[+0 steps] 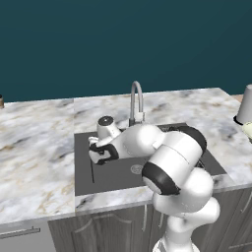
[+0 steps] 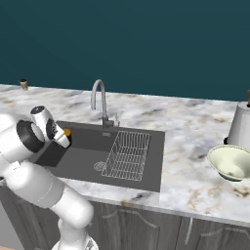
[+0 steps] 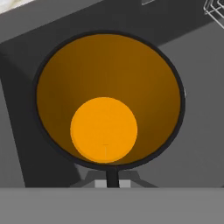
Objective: Pick the mug and place it in the sink. Pick the bowl and place it in the open cabinet and then close the cabinet.
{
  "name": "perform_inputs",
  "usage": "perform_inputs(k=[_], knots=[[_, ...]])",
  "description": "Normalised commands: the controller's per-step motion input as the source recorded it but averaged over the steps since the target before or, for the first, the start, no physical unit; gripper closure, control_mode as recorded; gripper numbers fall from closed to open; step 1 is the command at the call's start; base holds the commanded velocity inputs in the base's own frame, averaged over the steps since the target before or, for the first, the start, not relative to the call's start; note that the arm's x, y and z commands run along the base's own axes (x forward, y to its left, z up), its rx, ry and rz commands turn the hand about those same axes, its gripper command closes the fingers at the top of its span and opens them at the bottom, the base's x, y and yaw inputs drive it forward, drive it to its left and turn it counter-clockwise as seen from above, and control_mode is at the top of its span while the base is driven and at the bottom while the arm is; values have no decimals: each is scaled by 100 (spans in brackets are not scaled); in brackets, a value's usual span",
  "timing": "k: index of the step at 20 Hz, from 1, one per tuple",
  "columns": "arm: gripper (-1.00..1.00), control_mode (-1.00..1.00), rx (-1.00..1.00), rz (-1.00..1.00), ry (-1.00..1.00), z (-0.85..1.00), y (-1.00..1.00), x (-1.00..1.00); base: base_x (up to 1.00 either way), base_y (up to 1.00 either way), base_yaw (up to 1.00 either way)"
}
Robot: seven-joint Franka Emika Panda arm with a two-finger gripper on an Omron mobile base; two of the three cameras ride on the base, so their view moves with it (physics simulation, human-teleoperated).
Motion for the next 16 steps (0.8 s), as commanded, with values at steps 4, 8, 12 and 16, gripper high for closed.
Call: perform_inputs(k=[4,8,12,16], knots=[[100,-100,0,-8,14,-6,-12,18,0,0,0],[100,-100,0,-8,13,-9,-7,24,0,0,0],[100,-100,0,-7,2,-9,-5,9,0,0,0],[100,-100,0,-6,0,-20,-8,0,0,0,0]])
